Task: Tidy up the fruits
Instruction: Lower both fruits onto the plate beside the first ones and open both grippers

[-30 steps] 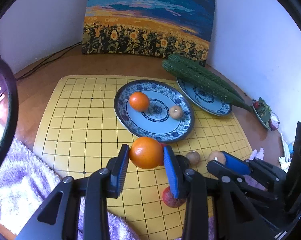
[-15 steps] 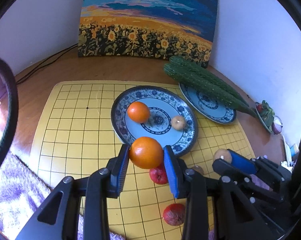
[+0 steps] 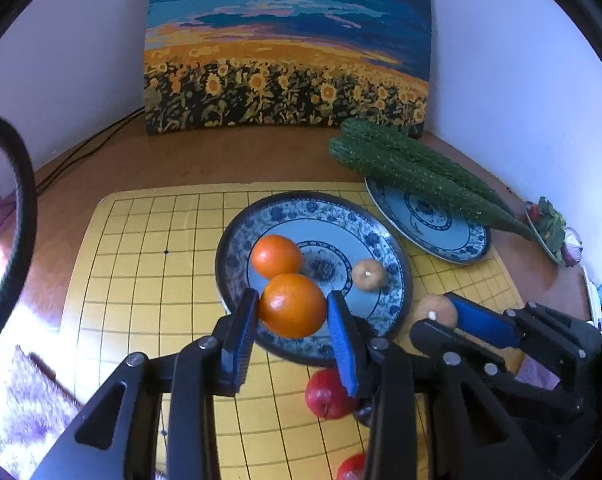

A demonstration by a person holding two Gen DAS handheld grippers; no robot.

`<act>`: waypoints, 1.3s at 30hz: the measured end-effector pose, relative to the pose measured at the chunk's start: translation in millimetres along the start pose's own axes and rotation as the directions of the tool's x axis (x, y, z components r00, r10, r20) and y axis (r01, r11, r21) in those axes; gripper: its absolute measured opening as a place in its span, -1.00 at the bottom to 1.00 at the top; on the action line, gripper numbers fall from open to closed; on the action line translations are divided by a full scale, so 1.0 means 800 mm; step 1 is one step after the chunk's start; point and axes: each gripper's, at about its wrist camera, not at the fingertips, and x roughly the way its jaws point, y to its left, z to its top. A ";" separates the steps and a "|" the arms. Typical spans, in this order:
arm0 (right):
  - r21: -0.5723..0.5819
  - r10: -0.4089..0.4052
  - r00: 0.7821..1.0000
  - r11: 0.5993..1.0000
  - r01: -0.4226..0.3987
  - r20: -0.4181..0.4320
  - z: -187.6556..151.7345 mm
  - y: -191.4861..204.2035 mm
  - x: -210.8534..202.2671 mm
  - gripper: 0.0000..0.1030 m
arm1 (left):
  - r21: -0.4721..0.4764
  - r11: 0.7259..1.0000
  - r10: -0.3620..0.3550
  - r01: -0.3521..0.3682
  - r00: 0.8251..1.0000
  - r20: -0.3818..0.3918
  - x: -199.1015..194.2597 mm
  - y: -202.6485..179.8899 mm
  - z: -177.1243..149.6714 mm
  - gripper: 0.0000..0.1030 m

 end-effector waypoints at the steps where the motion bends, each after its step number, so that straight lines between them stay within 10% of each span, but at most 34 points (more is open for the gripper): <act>1: -0.003 -0.003 1.000 1.000 0.003 -0.001 0.001 0.000 0.002 -0.49 | 0.002 1.000 0.001 -0.001 1.000 -0.001 0.002 0.000 0.001 -0.29; 39: 0.021 0.001 0.998 1.000 0.000 -0.069 0.012 -0.015 0.051 -0.49 | 0.026 0.999 0.043 -0.042 0.999 -0.032 0.033 0.002 -0.001 -0.29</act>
